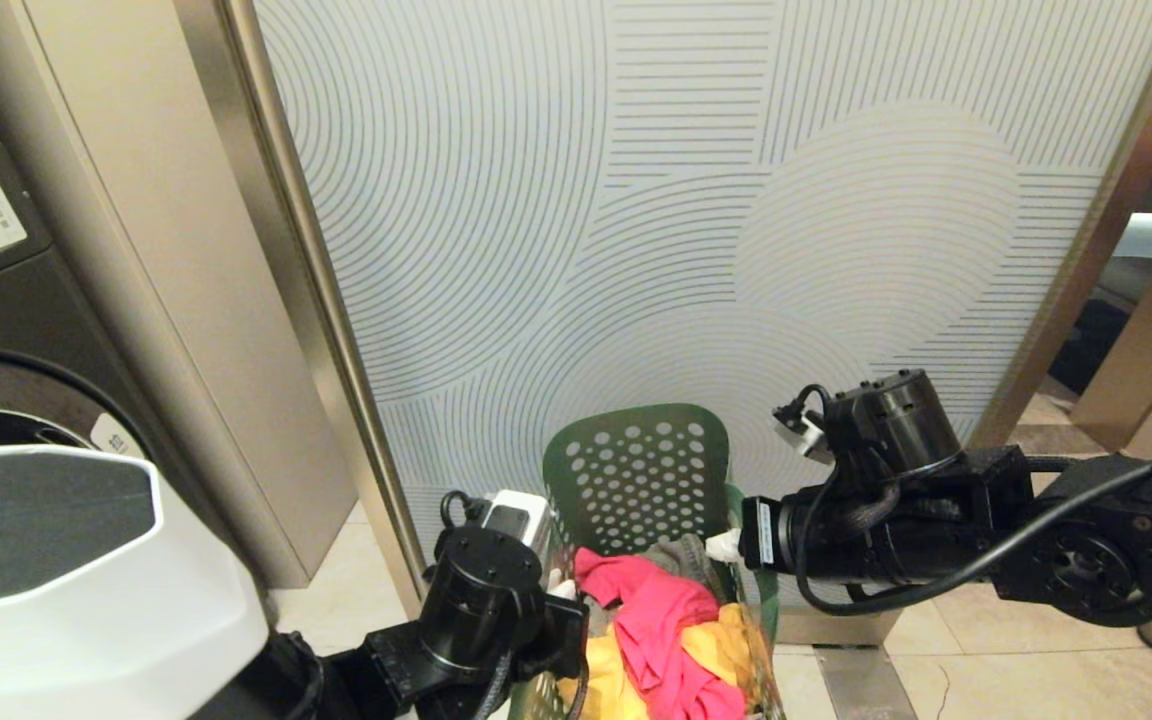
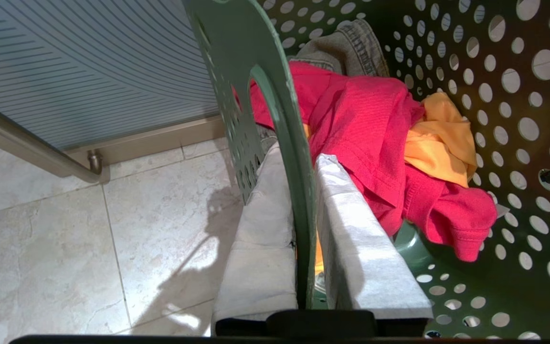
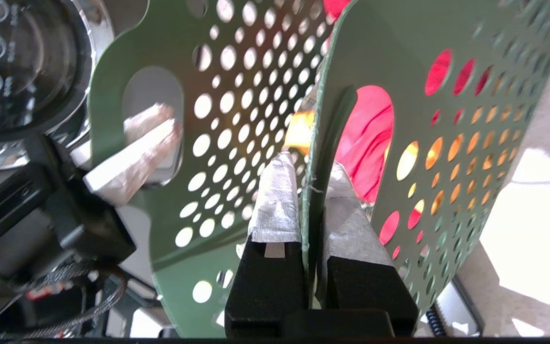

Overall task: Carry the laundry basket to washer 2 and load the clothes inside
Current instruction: Pick up the clothes basket and put it beside the washing machine

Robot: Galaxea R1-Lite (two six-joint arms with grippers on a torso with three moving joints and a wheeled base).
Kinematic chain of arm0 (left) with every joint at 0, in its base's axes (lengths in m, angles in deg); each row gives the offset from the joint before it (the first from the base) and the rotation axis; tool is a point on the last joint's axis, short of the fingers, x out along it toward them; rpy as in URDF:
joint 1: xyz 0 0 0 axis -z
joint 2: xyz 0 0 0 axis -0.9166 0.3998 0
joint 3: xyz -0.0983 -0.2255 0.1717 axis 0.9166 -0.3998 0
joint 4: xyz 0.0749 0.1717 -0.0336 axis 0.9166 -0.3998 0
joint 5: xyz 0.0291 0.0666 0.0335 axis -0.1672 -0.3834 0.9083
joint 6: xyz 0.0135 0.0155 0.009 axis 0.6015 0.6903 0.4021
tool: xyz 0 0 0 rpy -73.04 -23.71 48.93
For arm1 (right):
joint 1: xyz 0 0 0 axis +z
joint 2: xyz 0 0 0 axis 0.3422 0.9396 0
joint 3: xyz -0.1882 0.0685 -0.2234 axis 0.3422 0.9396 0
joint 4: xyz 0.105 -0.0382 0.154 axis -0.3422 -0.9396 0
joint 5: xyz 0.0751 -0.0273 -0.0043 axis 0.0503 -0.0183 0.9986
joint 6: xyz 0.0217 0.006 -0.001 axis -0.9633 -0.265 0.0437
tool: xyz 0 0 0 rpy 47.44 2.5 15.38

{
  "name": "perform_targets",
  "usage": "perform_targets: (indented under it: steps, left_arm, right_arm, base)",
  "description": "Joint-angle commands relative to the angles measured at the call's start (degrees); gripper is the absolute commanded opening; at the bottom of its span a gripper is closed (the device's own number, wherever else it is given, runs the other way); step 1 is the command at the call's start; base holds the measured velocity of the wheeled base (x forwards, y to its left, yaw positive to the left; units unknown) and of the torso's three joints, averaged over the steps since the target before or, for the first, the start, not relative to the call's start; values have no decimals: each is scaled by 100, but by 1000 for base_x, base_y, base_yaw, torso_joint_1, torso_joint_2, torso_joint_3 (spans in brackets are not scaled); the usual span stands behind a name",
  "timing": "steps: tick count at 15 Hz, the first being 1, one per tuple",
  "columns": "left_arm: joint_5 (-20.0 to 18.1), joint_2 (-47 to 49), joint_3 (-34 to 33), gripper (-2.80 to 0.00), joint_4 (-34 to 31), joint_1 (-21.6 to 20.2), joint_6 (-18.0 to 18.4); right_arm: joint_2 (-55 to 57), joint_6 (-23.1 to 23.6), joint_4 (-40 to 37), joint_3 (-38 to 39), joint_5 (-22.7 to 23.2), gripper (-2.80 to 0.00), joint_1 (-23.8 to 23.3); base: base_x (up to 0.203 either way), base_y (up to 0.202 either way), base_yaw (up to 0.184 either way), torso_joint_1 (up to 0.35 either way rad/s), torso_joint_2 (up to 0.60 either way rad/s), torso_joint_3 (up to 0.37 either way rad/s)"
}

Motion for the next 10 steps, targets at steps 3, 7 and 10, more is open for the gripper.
perform_targets:
  steps: [3,7,10]
  left_arm:
    - [12,5,23,-280,30,52,-9]
    - [12,30,32,-280,30,52,-9]
    - [12,40,23,-280,30,43,-9]
  right_arm:
    - [25,16,16,17,-18,-280,8]
    - [32,67,19,25,-18,-280,8]
    - [44,58,24,42,-18,-280,8]
  base:
    - [0,0,0,2,4,24]
    - [0,0,0,0,0,0]
    - [0,0,0,0,0,0]
